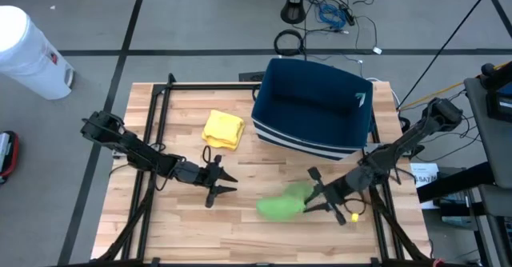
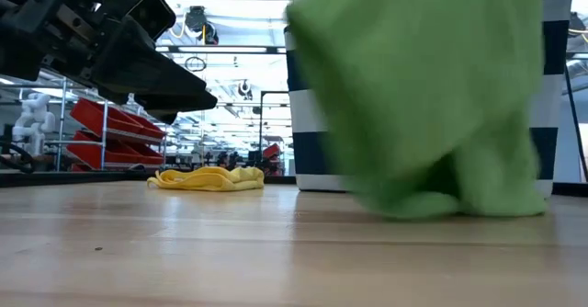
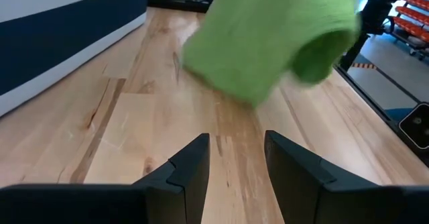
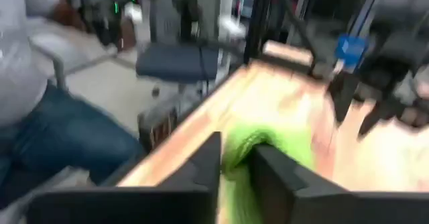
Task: Fold towel
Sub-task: Fold the green towel
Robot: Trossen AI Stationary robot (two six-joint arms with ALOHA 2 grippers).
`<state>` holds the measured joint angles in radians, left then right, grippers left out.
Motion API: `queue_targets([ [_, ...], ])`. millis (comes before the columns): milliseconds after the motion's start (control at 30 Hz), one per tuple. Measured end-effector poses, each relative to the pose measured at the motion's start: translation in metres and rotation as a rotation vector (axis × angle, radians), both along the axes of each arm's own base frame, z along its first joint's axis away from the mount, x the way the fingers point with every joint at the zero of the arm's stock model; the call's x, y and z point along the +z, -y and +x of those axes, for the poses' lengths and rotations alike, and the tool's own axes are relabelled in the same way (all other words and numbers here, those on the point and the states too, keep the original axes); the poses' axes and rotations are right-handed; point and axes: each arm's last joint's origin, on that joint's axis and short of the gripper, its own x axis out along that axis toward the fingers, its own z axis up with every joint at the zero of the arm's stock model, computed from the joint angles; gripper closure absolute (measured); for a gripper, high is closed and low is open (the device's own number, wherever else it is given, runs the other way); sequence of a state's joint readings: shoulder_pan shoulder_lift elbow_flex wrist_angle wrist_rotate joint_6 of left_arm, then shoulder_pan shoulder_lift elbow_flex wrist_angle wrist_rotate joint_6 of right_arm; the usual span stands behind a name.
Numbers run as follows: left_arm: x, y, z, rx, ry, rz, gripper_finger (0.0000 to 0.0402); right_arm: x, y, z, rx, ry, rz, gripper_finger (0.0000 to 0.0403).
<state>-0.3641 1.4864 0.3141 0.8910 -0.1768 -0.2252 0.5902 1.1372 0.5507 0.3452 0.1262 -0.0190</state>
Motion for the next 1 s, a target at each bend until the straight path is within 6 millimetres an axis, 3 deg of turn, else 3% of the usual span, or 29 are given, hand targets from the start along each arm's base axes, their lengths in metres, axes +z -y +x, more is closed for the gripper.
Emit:
queue_targets([
  [200,0.0,0.0,0.0,0.003,-0.001,-0.005,0.0252,-0.02,0.016,0.008,-0.269,-0.148,-0.036,0.0192],
  [300,0.0,0.0,0.0,0.005,-0.001,-0.007,0.0252,-0.022,0.017,0.007,-0.289,-0.168,-0.054,0.0158],
  [467,0.0,0.001,0.0,0.006,-0.003,-0.021,0.0252,-0.022,0.011,0.004,-0.225,-0.187,-0.013,0.0154],
  [700,0.007,0.005,0.006,-0.012,0.029,0.004,0.0252,-0.025,0.008,0.001,-0.184,-0.27,0.052,0.0183],
  [867,0.013,0.007,0.036,-0.01,0.064,0.094,0.0252,-0.027,0.009,0.001,-0.228,-0.275,0.044,0.0199],
  [1000,0.004,0.011,0.068,-0.026,0.028,0.127,0.0252,-0.027,0.009,0.001,-0.24,-0.278,0.062,0.0205],
])
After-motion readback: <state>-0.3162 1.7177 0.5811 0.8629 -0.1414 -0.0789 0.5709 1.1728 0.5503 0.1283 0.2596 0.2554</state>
